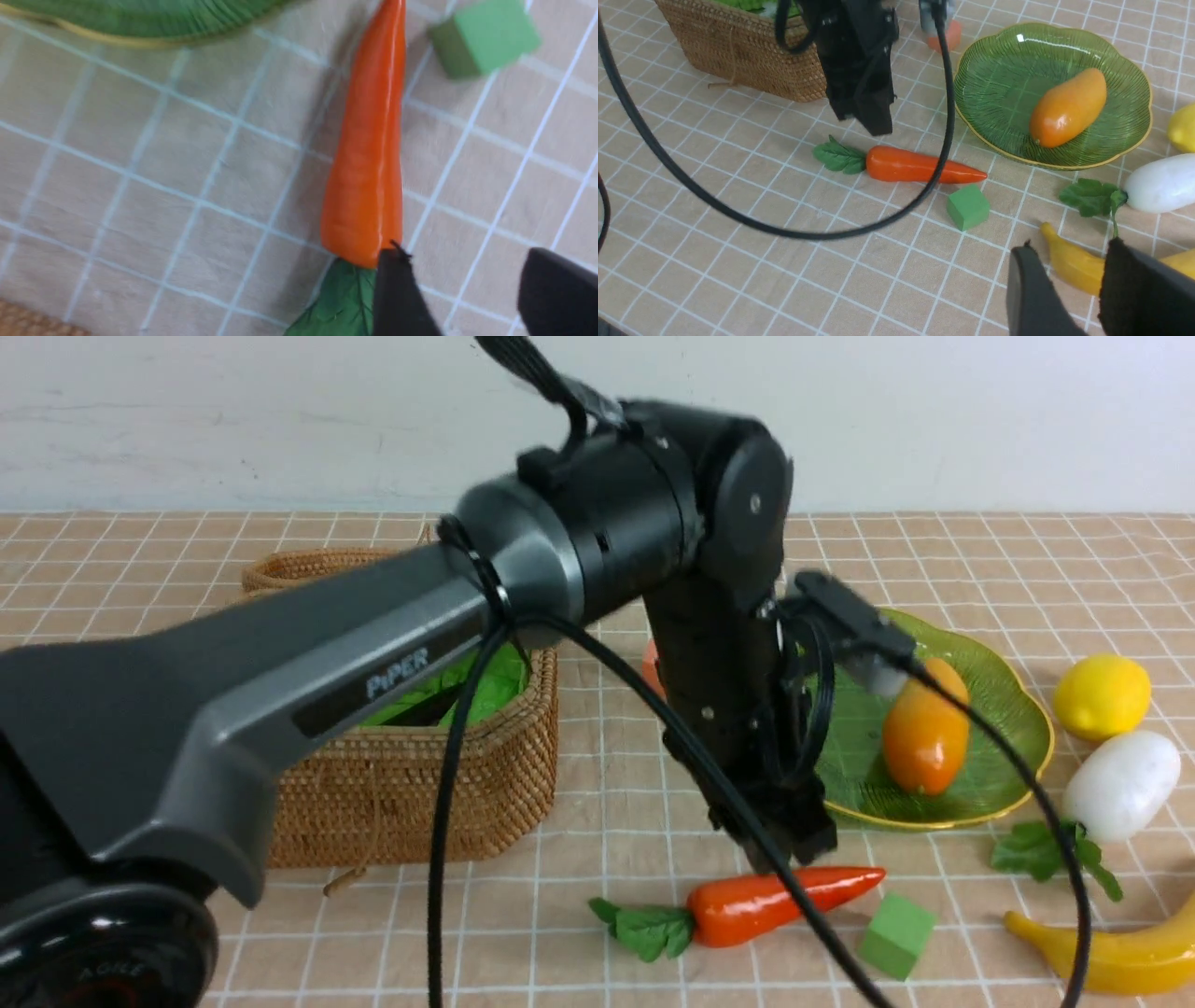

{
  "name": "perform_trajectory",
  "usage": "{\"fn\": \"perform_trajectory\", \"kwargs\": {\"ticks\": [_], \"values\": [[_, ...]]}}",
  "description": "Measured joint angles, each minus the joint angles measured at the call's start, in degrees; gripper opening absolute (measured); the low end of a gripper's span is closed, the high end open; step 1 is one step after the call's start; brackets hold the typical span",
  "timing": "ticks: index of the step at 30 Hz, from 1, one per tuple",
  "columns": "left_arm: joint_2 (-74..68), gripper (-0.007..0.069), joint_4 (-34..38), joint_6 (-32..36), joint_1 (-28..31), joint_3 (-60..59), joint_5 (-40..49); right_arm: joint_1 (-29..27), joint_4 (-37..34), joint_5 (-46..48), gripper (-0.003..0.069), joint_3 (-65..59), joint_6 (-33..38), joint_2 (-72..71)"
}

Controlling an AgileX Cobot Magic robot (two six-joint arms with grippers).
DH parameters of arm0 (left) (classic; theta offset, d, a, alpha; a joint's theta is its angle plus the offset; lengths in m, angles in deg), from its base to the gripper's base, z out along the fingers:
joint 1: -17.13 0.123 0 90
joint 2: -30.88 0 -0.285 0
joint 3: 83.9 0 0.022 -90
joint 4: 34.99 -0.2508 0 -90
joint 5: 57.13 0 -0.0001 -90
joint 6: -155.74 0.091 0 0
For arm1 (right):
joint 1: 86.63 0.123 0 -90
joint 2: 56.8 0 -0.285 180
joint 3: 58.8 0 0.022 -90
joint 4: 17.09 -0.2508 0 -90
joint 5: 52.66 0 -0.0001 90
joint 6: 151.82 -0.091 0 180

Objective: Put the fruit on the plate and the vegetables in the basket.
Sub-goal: Use the left arm to grab a carrot and put it into the left basket

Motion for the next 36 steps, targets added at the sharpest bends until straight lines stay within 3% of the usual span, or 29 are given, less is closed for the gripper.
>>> {"fn": "perform_trajectory", "kwargs": {"ticks": [2, 5, 8, 11, 15, 24, 30, 33, 36], "values": [[-2.08, 0.0512, -1.53, 1.02, -1.18, -1.6, -2.76, 0.0, -0.25, 0.07, 0.0236, 0.0, 0.0, 0.0], [-5.86, 0.0581, -4.02, 1.43, -2.08, -2.0, -7.48, 0.0, -0.65, 0.39, 0.0237, 0.0, 0.05, 0.0], [-8.11, 0.0588, -5.33, 1.43, -2.15, -2.19, -9.48, 0.0, -0.92, 0.96, 0.0237, 0.0, 0.1, 0.0], [-10.04, 0.0525, -7.13, 1.34, -2.04, -2.27, -9.93, 0.0, -1.03, 1.92, 0.0235, 0.0, 0.15, 0.0], [-10.04, 0.0349, -7.87, 0.51, -2.09, -2.15, -9.15, 0.0, -1.08, 2.2, 0.0234, 0.0, 0.15, 0.0], [-1.11, 0.0359, -10.84, 0.13, -2.44, 1.01, 0.03, 0.0, -1.08, 1.1, 0.0234, 0.0, 0.33, 0.0], [15.16, 0.0359, -20.37, 0.67, -2.44, -1.32, 1.54, 0.0, -1.76, -1.26, 0.0234, 0.0, 1.8, 0.0], [21.5, 0.0359, -25.54, 2.73, 0.43, -5.83, 1.72, 0.0, -2.12, -1.46, 0.0234, 0.0, 1.83, 0.0], [23.99, 0.0359, -26.28, 4.76, 5.71, -9.49, 1.72, 0.0, -2.39, -1.65, 0.0234, 0.0, 1.87, 0.0]]}}
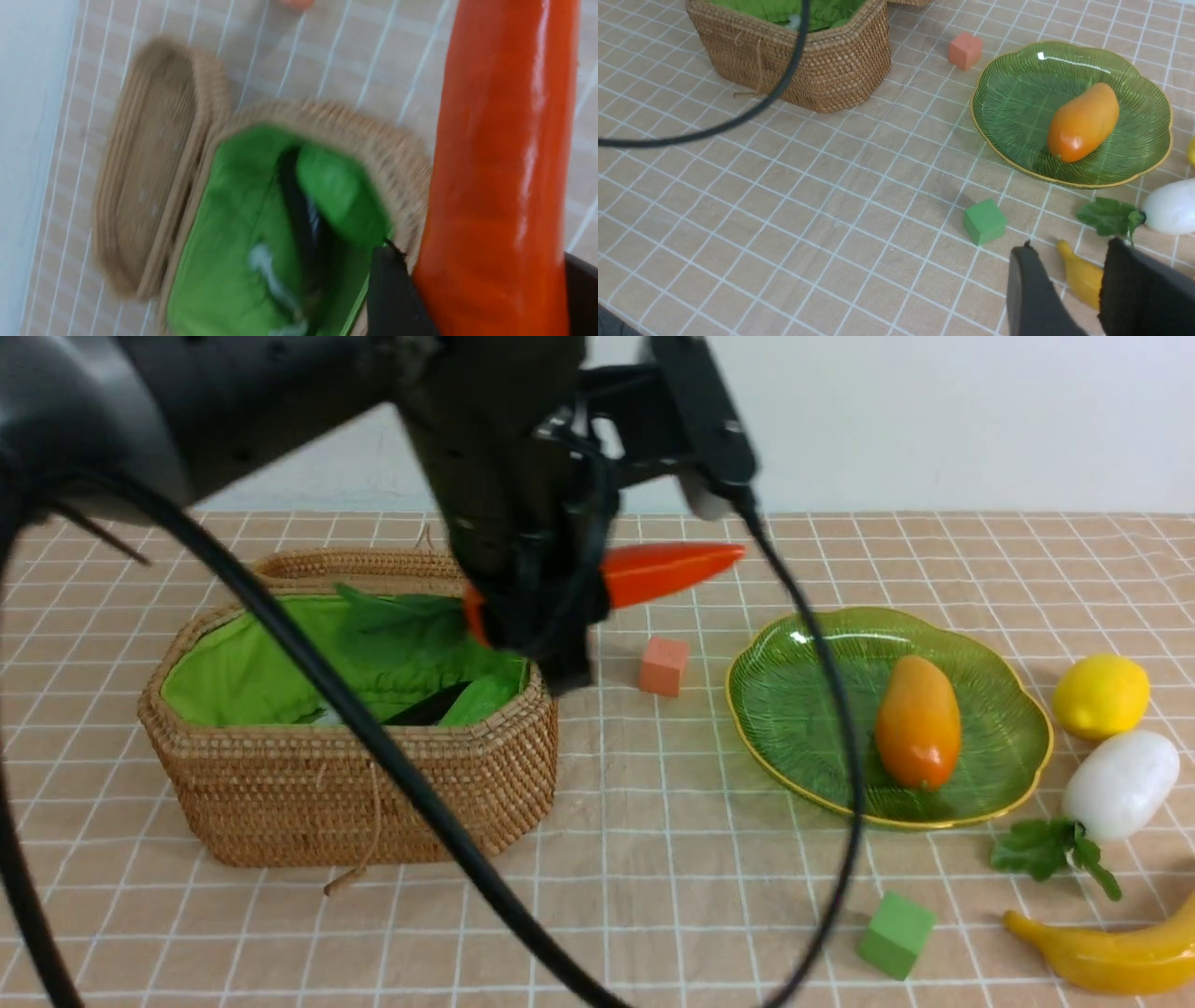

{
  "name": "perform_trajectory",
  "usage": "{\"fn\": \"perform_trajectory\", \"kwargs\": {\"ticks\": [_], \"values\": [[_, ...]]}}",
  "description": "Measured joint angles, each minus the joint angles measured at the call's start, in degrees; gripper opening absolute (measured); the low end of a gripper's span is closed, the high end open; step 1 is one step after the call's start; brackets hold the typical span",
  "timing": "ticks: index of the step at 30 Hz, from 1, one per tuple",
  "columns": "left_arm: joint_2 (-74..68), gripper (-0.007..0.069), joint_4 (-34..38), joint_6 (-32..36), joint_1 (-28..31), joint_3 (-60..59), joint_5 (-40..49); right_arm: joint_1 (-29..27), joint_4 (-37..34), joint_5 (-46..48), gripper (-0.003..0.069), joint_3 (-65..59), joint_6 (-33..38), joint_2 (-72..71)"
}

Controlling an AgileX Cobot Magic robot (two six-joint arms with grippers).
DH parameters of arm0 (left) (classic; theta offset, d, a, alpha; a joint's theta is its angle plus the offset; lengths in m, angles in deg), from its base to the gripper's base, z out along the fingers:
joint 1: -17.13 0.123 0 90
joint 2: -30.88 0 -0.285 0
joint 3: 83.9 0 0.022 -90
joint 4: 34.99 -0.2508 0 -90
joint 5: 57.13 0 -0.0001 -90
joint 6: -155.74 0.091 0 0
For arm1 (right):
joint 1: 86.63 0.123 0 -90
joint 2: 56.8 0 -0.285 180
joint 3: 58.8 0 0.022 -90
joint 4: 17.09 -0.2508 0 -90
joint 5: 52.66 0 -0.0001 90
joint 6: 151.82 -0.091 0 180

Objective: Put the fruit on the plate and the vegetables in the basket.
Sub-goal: Use the left arm to grab a carrot and put it into the left basket, then use the right arm to grab a banana and put it into the right plate

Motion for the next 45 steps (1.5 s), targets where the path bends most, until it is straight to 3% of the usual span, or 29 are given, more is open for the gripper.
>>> {"fn": "perform_trajectory", "kwargs": {"ticks": [6, 13, 14, 15, 16, 17, 21, 25, 27, 28, 29, 31, 34, 38, 42, 45], "values": [[-3.27, 0.0359, 2.15, 6.55, 13.85, -4.22, -0.25, 0.0, -1.59, -1.08, 0.0234, 0.0, 1.24, 0.0], [-7.38, 0.0383, 5.19, 8.61, 18.02, -4.83, -4.9, 0.0, -3.36, -1.29, 0.0234, 0.0, 1.46, 0.0], [-7.7, 0.0466, 5.25, 7.0, 18.21, -4.83, -5.24, 0.0, -3.43, -1.29, 0.0234, 0.0, 1.53, 0.0], [-7.7, 0.0466, 5.25, 7.0, 18.21, -4.83, -5.24, 0.0, -3.43, -1.29, 0.0234, 0.0, 1.53, 0.0], [-7.7, 0.0566, 5.3, 4.74, 18.27, -4.83, -5.24, 0.0, -3.63, -1.33, 0.0234, 0.0, 1.53, 0.0], [-7.7, 0.0603, 5.37, 3.59, 18.27, -4.83, -5.16, 0.0, -3.69, -1.35, 0.0234, 0.0, 1.53, 0.0], [-6.79, 0.0654, 6.66, -3.04, 18.14, -4.83, -4.0, 0.0, -3.85, -1.6, 0.0237, 0.0, 1.07, 0.71], [-3.82, 0.0571, 6.72, -11.27, 16.0, -4.83, -3.38, 0.0, -3.8, -2.37, 0.0237, 0.0, -0.48, 3.32], [-0.13, 0.0409, 5.19, -19.5, 12.22, -4.83, -3.38, 0.0, -3.8, -3.21, 0.0237, 0.0, -0.88, 7.2], [3.54, 0.0244, 3.57, -26.1, 7.71, -4.83, -3.22, 0.0, -3.4, -3.48, 0.0237, 0.0, -1.04, 10.41], [6.13, 0.0127, 2.71, -29.8, 5.38, -4.83, -2.62, 0.0, -2.99, -3.74, 0.0237, 0.0, -1.17, 13.41], [10.46, 0.0006, 2.07, -34.01, 1.21, -5.37, -1.33, 0.0, -1.91, -4.37, 0.0237, 0.0, -1.37, 17.63], [16.39, -0.0013, 1.75, -38.31, -3.24, -8.85, -0.76, 0.0, 1.95, -5.63, 0.0237, 0.0, -3.04, 22.61], [24.21, -0.0013, 1.73, -43.81, -8.38, -17.93, -3.0, -0.63, 11.37, -6.4, 0.0239, 0.0, -11.7, 28.58], [37.76, -0.0013, 1.73, -50.57, -14.68, -36.8, -14.22, -6.96, 20.36, -5.76, 0.0239, -0.05, -21.57, 36.59], [45.55, -0.0013, 1.73, -53.32, -17.2, -47.05, -21.94, -13.53, 19.57, -6.7, 0.0239, -0.95, -22.71, 40.07]]}}
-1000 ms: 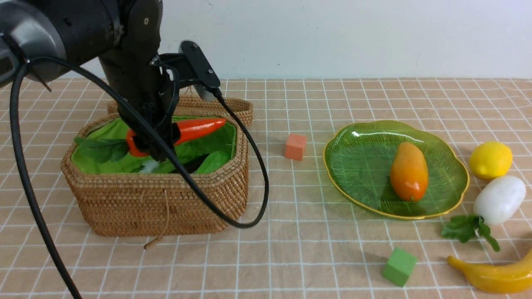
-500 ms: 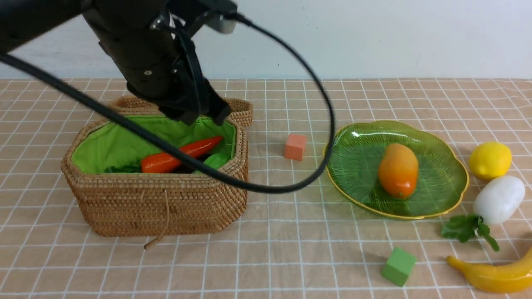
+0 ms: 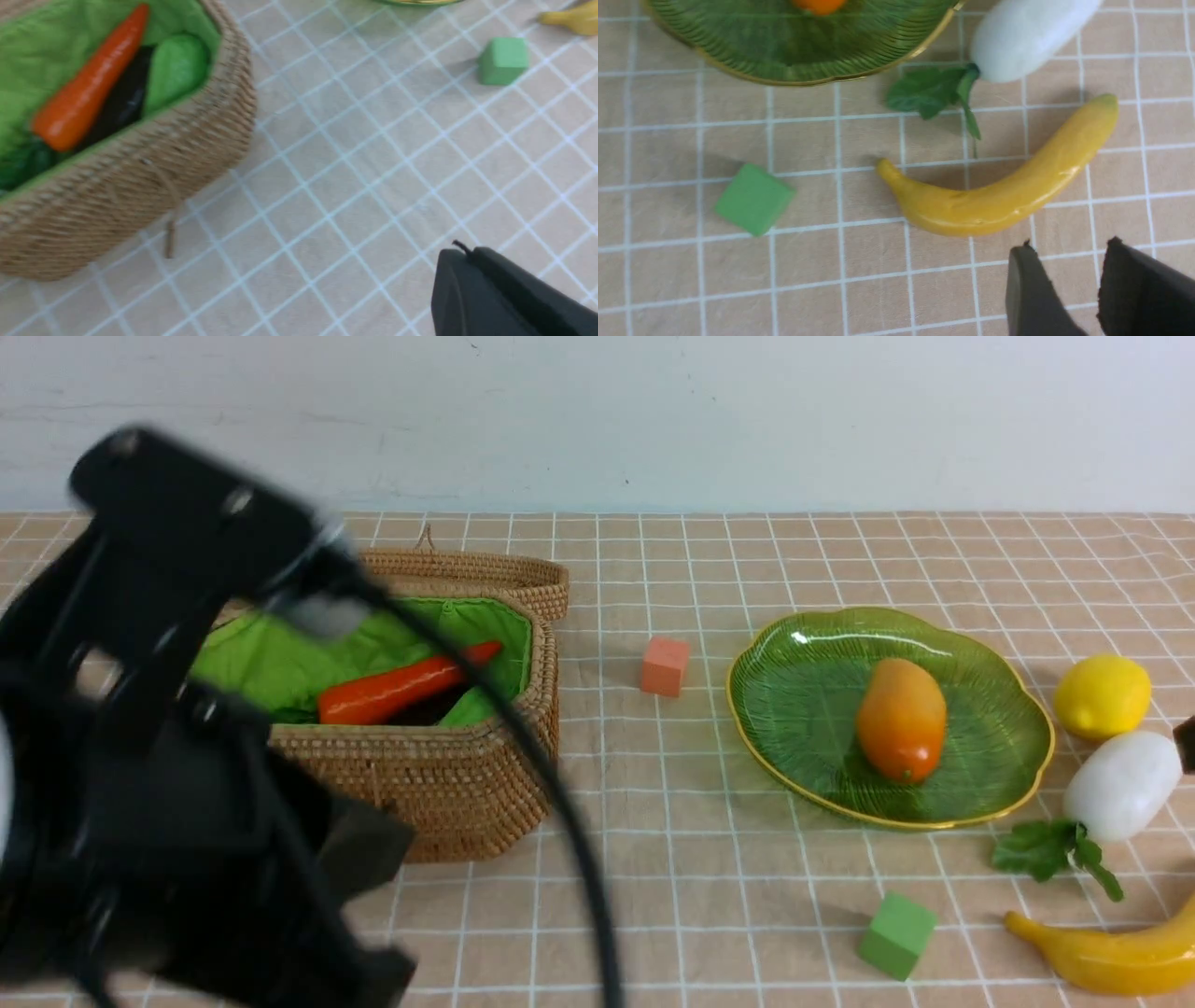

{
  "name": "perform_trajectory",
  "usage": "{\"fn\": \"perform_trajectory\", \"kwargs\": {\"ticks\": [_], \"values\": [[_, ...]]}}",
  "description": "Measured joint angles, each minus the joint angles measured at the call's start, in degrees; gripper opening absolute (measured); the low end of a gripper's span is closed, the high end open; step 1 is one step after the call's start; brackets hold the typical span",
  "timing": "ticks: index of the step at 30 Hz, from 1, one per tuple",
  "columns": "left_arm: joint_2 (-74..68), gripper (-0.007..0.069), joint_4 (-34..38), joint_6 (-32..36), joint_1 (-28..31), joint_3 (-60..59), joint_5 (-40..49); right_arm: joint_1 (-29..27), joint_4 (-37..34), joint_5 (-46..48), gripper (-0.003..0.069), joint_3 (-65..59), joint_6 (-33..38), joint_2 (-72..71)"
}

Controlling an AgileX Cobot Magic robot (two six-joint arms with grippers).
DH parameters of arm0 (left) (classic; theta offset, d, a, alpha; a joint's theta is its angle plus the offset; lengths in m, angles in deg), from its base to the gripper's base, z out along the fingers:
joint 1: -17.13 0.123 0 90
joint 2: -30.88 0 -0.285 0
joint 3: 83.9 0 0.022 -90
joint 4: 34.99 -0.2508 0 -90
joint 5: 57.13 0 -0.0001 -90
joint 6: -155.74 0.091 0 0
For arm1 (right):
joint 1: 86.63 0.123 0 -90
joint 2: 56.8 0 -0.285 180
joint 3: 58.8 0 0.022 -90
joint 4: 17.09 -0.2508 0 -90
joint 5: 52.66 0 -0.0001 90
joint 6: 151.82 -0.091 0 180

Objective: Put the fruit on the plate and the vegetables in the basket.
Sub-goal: Use the right arm to grab a banana and put it into the right plate

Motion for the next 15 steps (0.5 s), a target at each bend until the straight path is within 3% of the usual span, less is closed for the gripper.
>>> {"fn": "perform_trajectory", "kwargs": {"ticks": [3, 8, 11, 15], "values": [[4.87, -0.0013, 0.0, -0.82, -0.99, -7.53, -4.96, -5.95, -2.67, -3.31, 0.0239, -2.46, 0.23, 1.9], [15.75, -0.0013, -0.23, -1.29, -1.31, -19.32, -14.84, -21.16, -13.72, -15.46, 0.0261, -10.71, 1.45, 9.96], [18.54, -0.0013, -0.53, -1.29, -1.36, -21.27, -17.46, -25.03, -17.97, -19.9, 0.0308, -11.19, 1.45, 15.06], [19.32, -0.0013, -2.05, -1.33, -1.36, -21.88, -19.37, -26.16, -20.38, -24.45, 0.0397, -11.19, 1.51, 20.59]]}}
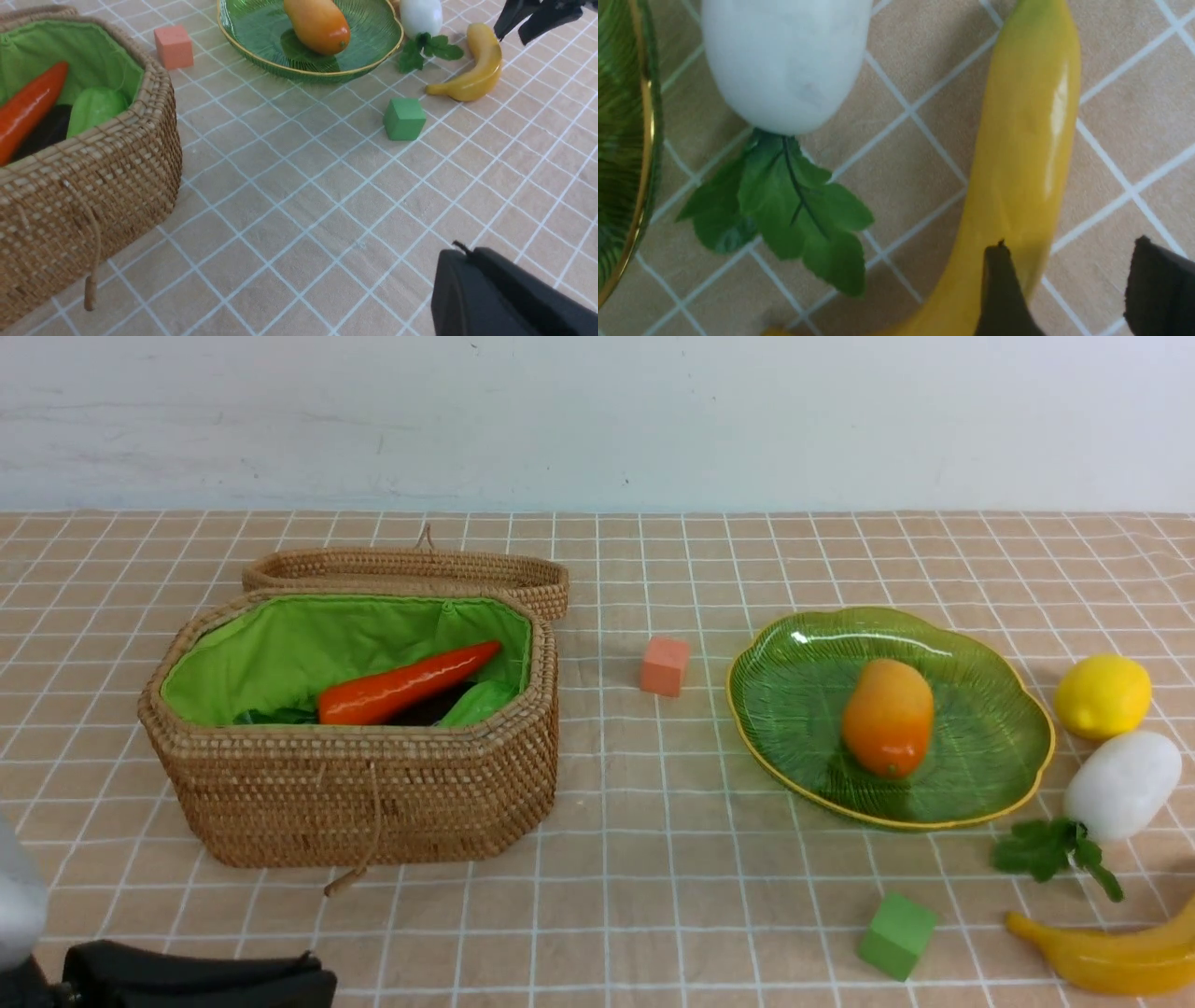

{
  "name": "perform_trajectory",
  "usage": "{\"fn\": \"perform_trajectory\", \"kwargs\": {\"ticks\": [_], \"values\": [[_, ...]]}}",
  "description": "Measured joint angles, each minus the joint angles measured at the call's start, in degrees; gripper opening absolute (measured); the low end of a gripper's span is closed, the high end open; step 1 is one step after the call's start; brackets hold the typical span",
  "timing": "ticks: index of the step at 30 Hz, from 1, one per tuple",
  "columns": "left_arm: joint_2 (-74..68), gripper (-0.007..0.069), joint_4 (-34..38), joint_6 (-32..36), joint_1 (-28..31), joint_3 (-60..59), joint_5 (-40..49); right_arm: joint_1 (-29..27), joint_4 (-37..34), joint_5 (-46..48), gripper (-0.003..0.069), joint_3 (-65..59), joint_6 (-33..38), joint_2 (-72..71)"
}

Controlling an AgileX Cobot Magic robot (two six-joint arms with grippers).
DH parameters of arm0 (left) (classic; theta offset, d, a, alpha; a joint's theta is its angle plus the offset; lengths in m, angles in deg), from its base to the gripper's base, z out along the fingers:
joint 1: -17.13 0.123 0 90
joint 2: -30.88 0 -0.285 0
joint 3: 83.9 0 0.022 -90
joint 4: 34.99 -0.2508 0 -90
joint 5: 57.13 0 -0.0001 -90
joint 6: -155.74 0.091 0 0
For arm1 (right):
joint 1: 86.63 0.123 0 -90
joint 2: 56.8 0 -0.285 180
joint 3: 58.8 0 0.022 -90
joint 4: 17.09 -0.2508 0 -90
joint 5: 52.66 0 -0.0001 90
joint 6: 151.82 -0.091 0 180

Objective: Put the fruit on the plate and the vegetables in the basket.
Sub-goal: Use the right arm to grab a banana and put it into the right plate

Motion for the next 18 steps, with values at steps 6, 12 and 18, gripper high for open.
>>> {"fn": "perform_trajectory", "kwargs": {"ticks": [6, 12, 18], "values": [[0.0, -0.0013, -0.75, 0.0, 0.0, 0.0, -2.3, 0.0, -2.15, -3.22, 0.0465, 0.0, 1.8, 7.08], [0.0, -0.0013, -0.77, 0.0, 0.0, 0.0, -2.43, -0.11, -2.14, -2.87, 0.0368, 0.27, 6.42, 8.25], [0.0, -0.0013, -0.87, 0.0, 0.0, 0.0, -2.56, -0.04, -2.37, 5.07, 0.0317, 4.62, 10.14, 3.93]]}}
